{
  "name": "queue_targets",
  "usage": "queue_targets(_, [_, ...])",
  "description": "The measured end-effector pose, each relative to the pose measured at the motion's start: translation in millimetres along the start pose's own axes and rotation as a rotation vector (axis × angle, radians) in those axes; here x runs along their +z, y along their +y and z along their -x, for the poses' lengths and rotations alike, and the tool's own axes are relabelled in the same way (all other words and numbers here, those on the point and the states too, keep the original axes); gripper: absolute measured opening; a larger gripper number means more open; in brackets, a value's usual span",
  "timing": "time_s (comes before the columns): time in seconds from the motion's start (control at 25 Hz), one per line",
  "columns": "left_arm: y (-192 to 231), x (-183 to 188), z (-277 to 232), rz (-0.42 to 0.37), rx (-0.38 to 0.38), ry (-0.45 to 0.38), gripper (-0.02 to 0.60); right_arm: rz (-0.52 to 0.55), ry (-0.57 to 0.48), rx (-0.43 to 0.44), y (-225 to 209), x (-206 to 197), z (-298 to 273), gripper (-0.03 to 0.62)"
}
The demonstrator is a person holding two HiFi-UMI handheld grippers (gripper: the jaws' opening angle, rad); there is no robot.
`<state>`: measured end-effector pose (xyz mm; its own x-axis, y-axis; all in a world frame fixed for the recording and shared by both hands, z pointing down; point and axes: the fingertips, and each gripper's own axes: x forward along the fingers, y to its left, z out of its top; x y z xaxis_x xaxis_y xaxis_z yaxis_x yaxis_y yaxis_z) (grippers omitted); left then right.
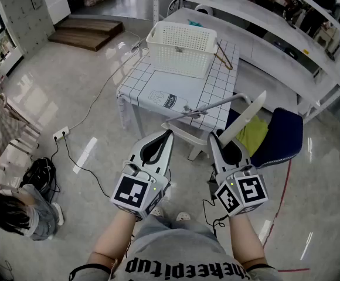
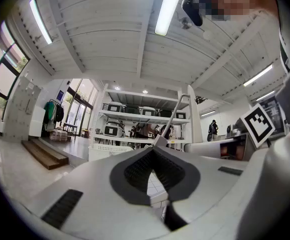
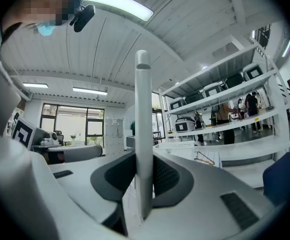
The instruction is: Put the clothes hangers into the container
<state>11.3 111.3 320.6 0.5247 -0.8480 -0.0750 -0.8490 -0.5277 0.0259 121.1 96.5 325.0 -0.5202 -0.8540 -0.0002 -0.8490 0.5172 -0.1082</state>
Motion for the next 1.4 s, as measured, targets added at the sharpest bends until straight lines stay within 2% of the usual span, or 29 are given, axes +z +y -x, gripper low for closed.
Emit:
queue_targets(0.56, [-18,4,-5,-0.006,-0.011,-0.011,0.014,0.033,-0.004,-0.002,-4,6,10,0.091])
queue_targets(1.0, [6,7,5,-0.004,-0.022,-0.025,0.014,-0.018,-0.020,-0.032,10,7,-3,0.091])
queue_targets(1.4, [42,2,23,-0.011,-0.075,-0.020,0.014,-0.056,-0.043,-0.124,22,4,-23,0.091])
